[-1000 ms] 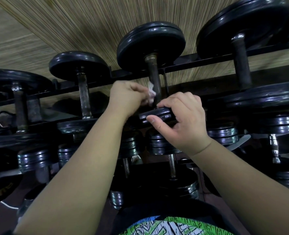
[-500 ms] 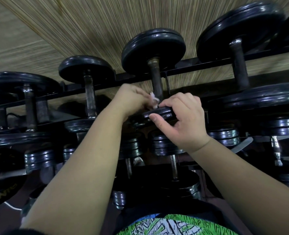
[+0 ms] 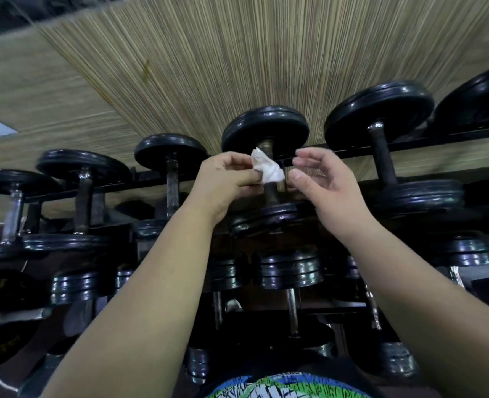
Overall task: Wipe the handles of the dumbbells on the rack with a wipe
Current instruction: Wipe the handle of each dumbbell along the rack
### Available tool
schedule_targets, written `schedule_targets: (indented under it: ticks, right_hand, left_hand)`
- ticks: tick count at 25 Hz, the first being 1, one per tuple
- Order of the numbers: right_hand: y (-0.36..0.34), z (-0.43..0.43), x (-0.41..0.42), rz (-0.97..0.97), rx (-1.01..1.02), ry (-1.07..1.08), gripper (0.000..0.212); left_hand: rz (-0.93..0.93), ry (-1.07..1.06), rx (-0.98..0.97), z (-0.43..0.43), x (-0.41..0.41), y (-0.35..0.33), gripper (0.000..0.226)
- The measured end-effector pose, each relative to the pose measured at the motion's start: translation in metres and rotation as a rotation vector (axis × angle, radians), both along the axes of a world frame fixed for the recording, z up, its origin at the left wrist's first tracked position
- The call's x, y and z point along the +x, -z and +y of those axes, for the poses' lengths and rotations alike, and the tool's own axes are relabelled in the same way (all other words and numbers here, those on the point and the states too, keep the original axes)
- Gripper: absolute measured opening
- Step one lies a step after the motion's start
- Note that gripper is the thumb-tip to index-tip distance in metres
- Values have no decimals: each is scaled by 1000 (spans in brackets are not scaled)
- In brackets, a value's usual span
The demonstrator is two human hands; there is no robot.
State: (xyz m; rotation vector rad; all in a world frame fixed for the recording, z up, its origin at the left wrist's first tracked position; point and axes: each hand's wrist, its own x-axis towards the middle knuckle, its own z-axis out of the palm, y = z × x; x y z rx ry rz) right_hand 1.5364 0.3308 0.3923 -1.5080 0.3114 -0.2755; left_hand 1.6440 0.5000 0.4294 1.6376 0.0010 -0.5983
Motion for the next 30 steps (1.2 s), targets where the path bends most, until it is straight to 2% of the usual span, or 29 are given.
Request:
schedule_targets:
  ticks: [3,7,11,15,17,20,23,26,28,30]
  right_hand:
    - [-16,-3,16,33,125,8,28]
    - [-20,-3,24,51,146,72,15]
    - [-14,-13,23,114,187,36,15]
    - [3,-36,26,225,80,60,24]
    - [8,-42,31,218,86,-21,30]
    - [16,-36,51,243,-65,-47,34]
    - [21,-28,69,286,-198,133,37]
    - [22,-26,81,291,-282,167,27]
    - [24,-23,86,266,-396,140,17]
    - [27,-19,87,256,-396,109,14]
  left_hand:
    - [-88,57,-11,-15,-6,-20,15]
    - [-177,123,13,-23,-12,-29,15]
    - [-195,130,80,-19,-19,-27,18]
    - [-488,168,374,6,-43,7,8]
    - [-566,210,395,17,-59,21,6]
    - [-524,164,336,20,-69,32,9]
    - [-457,105,315,17,-73,38,9]
    - [-449,69,284,13,-76,41,4]
    - [-470,64,268,12,-75,43,9]
    - [-486,76,249,13,-73,45,17]
